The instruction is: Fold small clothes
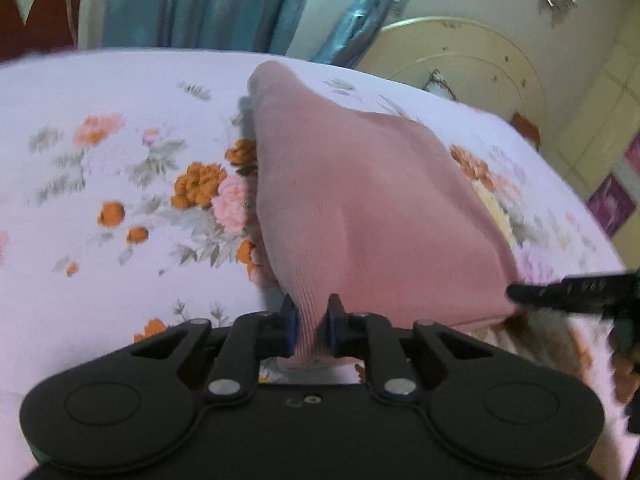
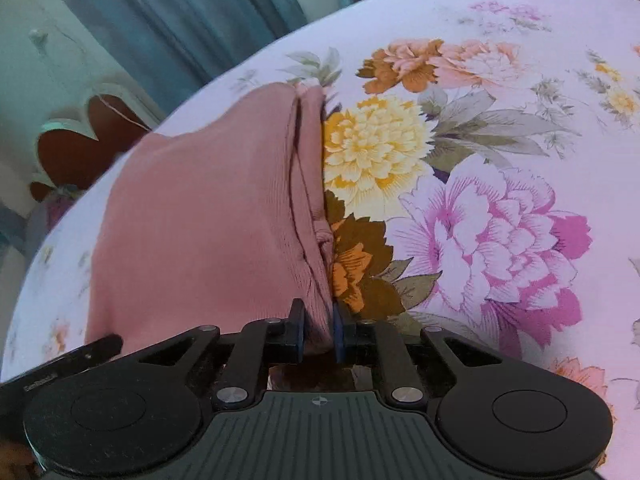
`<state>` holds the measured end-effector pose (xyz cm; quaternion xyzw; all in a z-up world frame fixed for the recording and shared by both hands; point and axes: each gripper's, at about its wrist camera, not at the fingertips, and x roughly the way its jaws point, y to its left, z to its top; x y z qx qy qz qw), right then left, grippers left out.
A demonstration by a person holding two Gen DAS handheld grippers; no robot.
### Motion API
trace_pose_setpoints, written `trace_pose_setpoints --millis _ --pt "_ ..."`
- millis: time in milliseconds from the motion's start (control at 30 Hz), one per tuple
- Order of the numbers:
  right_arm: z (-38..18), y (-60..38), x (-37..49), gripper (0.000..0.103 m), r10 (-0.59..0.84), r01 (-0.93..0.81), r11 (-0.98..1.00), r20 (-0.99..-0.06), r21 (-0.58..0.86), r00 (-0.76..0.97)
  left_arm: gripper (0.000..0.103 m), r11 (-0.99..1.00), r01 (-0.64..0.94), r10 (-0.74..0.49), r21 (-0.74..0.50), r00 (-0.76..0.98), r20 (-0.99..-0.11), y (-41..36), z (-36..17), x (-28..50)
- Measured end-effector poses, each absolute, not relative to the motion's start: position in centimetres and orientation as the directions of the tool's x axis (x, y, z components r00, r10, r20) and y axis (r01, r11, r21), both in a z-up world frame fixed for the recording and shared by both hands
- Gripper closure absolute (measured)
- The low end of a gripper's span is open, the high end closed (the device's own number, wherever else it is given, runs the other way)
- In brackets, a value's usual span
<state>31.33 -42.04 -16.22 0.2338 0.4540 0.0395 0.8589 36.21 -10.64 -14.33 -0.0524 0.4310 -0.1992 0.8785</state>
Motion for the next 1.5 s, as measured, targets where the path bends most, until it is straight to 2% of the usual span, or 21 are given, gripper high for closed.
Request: trace_pose_setpoints --millis 67,200,300,333,500,833,900,967,1033,1067,1100,1133,1333,1500 --pt "-15.0 -41.8 31.0 0.09 0.222 0.13 0.919 -0.761 0.372 0.61 0.078 0.916 0.306 -0.391 -0.257 0.546 -0.741 -10.8 -14.0 36.3" --pt "-12.9 -41.7 30.9 0.09 0.182 0.117 0.933 -0.728 0.34 0.661 0.072 0.918 0.284 -0.393 -0.276 0.571 -0.721 -10.2 -12.5 37.0" --pt "-12.4 -41.6 32.6 0.089 0.185 0.093 0.937 -0.704 0.337 0.685 0.047 0.921 0.254 -0.388 -0.294 0.603 -0.697 -10.0 -11.6 38.5" --pt "-12.3 -41.5 33.3 0.089 0.191 0.088 0.936 -0.703 0.34 0.686 0.045 0.923 0.245 -0.384 -0.296 0.614 -0.69 -10.1 -11.4 39.1" --pt "-13.4 -40.7 37.8 0.089 0.232 0.073 0.923 -0.698 0.377 0.677 0.045 0.93 0.221 -0.365 -0.293 0.64 -0.676 -10.9 -11.4 43.1" --pt "-15.9 -40.7 44.3 0.088 0.225 0.097 0.92 -0.716 0.379 0.661 0.045 0.937 0.208 -0.346 -0.28 0.654 -0.673 -11.8 -12.4 48.5" --pt "-16.4 -40.6 44.9 0.083 0.225 0.1 0.921 -0.723 0.377 0.653 0.045 0.936 0.21 -0.349 -0.282 0.648 -0.677 -12.0 -12.8 49.0" --pt "-16.8 -40.6 45.2 0.068 0.226 0.107 0.917 -0.723 0.383 0.653 0.045 0.935 0.212 -0.352 -0.284 0.642 -0.681 -12.2 -13.2 49.3" --pt "-16.9 -40.7 45.2 0.067 0.233 0.105 0.914 -0.721 0.391 0.653 0.044 0.934 0.208 -0.355 -0.291 0.638 -0.683 -12.3 -13.5 49.4" --pt "-16.9 -40.6 45.0 0.068 0.233 0.1 0.916 -0.717 0.389 0.657 0.044 0.933 0.208 -0.356 -0.293 0.637 -0.684 -12.4 -13.7 49.5" --pt "-16.8 -40.5 44.9 0.074 0.231 0.094 0.919 -0.716 0.383 0.659 0.045 0.933 0.208 -0.356 -0.292 0.636 -0.685 -12.5 -13.9 49.5" --pt "-16.7 -40.3 44.8 0.089 0.233 0.085 0.922 -0.717 0.378 0.657 0.048 0.933 0.21 -0.358 -0.294 0.635 -0.684 -12.6 -14.0 49.5" --pt "-14.8 -40.5 43.0 0.097 0.181 0.061 0.948 -0.686 0.313 0.705 0.05 0.933 0.228 -0.359 -0.279 0.644 -0.675 -13.0 -13.5 49.0" --pt "-16.7 -40.3 43.6 0.097 0.115 0.085 0.97 -0.742 0.226 0.66 0.042 0.933 0.228 -0.359 -0.277 0.625 -0.693 -13.4 -14.5 49.3"
